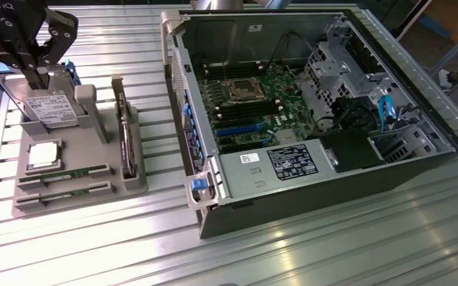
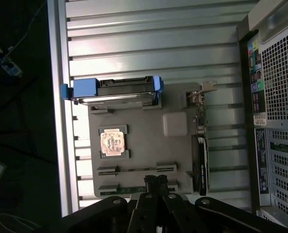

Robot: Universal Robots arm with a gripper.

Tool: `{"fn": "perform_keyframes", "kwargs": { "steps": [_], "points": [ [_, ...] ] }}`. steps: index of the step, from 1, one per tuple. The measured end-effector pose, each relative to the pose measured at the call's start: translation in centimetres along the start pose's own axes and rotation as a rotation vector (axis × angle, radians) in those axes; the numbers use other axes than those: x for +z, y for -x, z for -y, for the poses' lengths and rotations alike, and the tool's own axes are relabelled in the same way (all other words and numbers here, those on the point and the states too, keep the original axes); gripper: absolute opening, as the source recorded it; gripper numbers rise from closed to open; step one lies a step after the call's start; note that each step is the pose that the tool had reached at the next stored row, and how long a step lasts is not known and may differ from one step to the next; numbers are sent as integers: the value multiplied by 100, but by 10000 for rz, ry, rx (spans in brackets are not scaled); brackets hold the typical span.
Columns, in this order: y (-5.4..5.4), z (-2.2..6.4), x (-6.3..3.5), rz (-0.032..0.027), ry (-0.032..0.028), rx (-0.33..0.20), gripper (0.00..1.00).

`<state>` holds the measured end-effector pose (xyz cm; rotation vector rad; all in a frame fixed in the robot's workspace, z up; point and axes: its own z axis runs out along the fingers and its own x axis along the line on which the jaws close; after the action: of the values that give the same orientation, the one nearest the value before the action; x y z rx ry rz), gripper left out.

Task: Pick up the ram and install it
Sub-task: 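Pick up the ram and move it above insertion slot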

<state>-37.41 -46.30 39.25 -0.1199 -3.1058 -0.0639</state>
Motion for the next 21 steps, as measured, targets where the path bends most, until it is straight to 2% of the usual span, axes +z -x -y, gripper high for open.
{"fn": "perform_keyframes", "kwargs": {
  "steps": [9, 21],
  "points": [
    [2, 9, 0, -20, -2, -1, 11],
    [14, 184, -8, -42, -3, 1, 11]
  ]
}}
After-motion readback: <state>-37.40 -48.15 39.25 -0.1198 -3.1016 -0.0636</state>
